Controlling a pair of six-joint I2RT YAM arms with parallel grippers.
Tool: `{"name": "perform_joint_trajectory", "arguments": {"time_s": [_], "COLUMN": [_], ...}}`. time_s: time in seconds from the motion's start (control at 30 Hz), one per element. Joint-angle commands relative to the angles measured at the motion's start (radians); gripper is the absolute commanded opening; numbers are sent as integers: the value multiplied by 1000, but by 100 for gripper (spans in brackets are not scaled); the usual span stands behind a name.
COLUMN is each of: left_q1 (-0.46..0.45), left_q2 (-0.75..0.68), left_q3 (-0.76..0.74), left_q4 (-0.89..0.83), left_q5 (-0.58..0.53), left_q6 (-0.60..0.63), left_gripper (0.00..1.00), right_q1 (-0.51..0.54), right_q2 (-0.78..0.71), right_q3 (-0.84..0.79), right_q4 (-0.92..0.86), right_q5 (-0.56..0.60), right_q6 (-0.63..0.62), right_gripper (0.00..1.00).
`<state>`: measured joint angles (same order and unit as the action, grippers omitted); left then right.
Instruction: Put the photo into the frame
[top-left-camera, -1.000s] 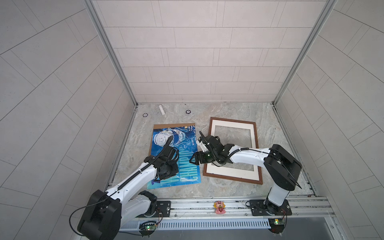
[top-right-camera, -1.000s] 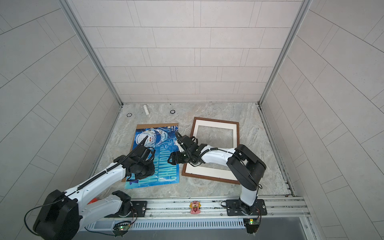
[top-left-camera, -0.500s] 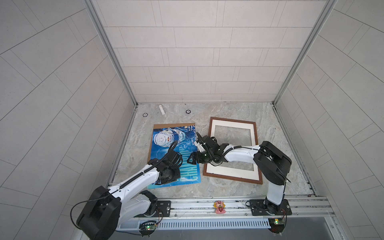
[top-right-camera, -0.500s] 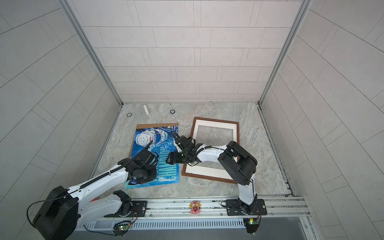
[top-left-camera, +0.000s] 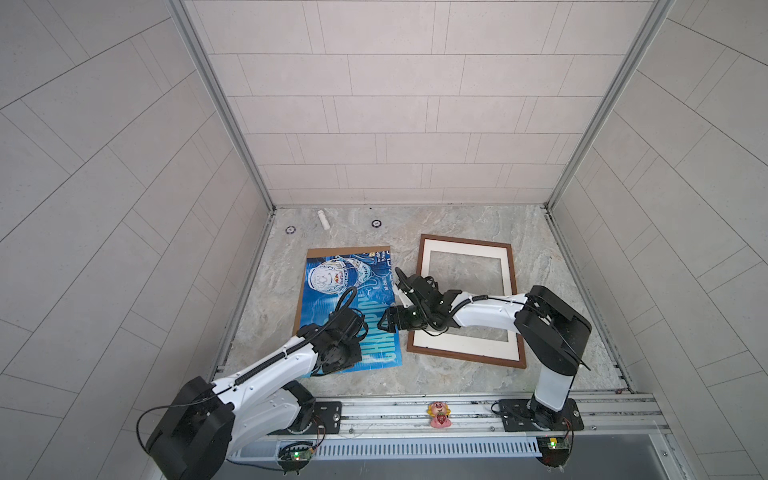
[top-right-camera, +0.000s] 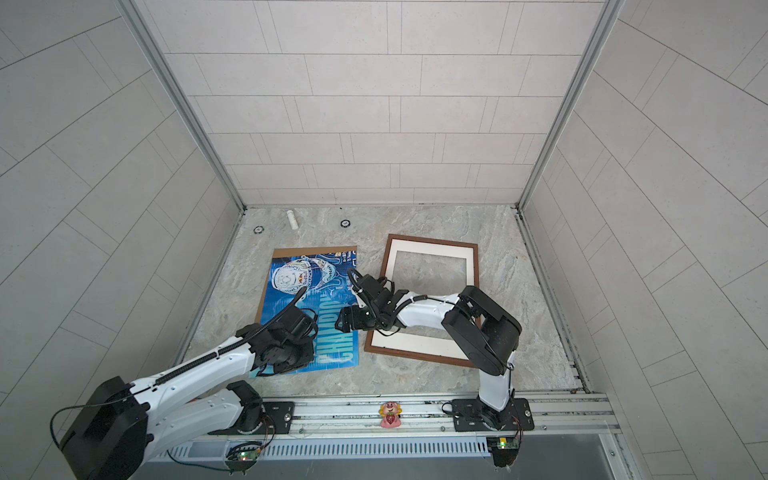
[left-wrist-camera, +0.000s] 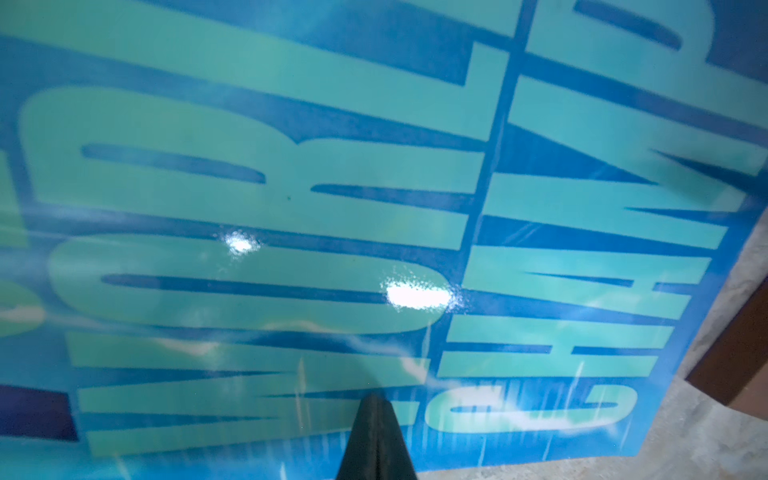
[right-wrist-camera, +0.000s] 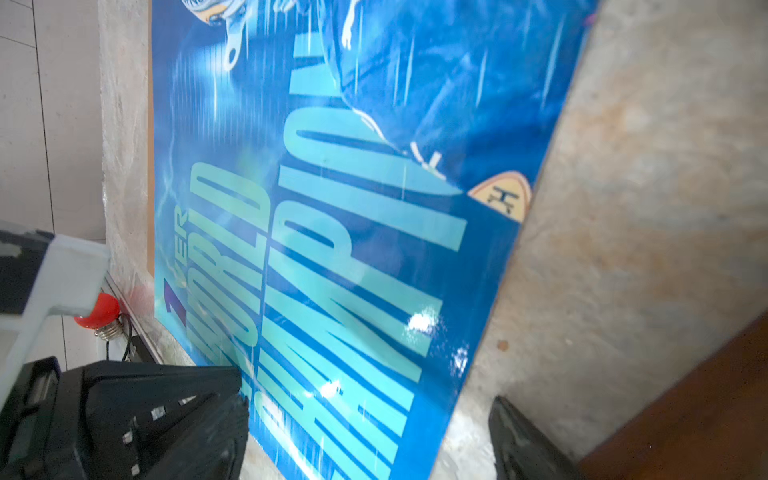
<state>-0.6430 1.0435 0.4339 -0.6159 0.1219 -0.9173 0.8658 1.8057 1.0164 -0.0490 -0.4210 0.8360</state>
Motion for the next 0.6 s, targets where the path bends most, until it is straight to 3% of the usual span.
{"name": "perform_joint_trajectory", "arguments": {"time_s": [0.0,0.2,0.37,0.57], "left_q1": [-11,-10,-3,35], "left_q2": [1,-14,5,51], "left_q3": [-44,24,101,108], "left_q4": [-28,-50,-104,-44], "left_q5": [-12,-40,-152,-193], "left_q6": [-23,-26,-6,12], "left_gripper": [1,5,10,10], "right_q1": [39,98,127,128], "right_q2": [-53,-103,-134,-177], "right_q3": [-49,-111,-159,-223], "right_q4": [-69,-56,-35,6], "right_q5": [18,4,23,26], "right_q6": [45,114,176,242], "right_gripper": [87,87,88,89]}}
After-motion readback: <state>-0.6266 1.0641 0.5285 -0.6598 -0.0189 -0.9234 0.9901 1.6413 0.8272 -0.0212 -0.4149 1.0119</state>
